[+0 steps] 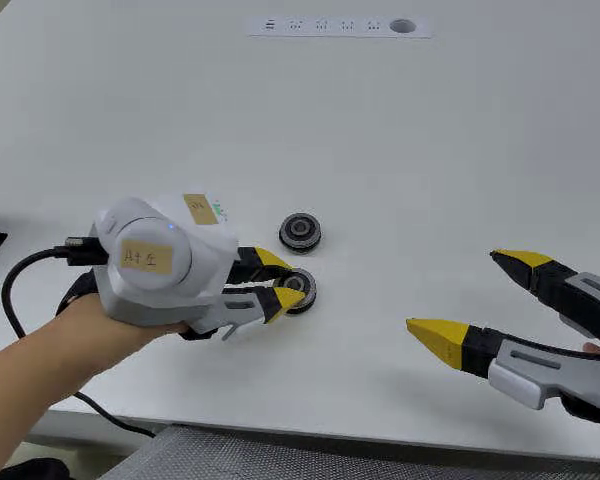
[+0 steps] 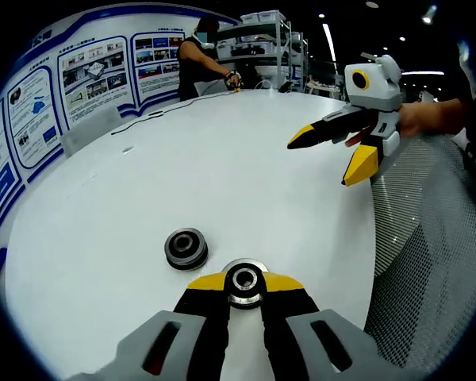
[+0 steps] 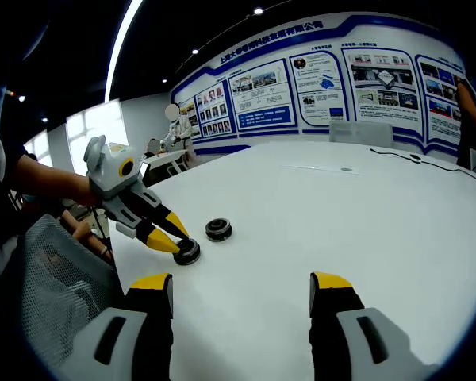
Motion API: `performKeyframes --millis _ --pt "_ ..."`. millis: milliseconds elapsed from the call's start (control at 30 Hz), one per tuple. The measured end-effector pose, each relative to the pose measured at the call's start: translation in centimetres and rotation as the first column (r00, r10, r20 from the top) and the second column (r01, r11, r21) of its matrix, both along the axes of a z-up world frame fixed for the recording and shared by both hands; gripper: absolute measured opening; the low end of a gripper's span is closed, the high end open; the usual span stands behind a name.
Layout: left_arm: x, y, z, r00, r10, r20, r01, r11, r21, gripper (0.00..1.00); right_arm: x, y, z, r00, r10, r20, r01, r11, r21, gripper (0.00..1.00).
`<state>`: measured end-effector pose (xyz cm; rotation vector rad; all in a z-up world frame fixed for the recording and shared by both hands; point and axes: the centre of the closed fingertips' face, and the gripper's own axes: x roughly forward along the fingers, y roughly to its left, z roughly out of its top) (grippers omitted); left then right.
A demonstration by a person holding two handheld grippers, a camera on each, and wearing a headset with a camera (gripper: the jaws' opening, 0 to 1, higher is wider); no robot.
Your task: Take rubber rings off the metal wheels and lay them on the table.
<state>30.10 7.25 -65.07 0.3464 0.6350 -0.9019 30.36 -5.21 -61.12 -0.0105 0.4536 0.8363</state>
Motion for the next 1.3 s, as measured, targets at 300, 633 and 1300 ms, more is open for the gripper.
performKeyframes --millis 300,633,1300 --pt "-0.2 0.0 0.0 1.0 -0.013 -0.012 0.013 1.0 0.006 0.15 0.0 0.1 0.0 1.0 0.0 -0.005 0.0 1.0 0.006 0.71" --pt "-0.1 0.0 0.0 0.999 -0.047 -0.01 0.047 0.998 0.043 0.13 -0.1 0.4 0.3 1.0 0.009 -0.007 -0.009 1.0 0.024 0.71" --pt "0.0 0.0 -0.2 0.994 -0.105 -0.03 0.107 0.99 0.087 0.12 1.3 4.2 2.2 0.979 -0.042 -0.201 0.106 0.942 0.32 0.63"
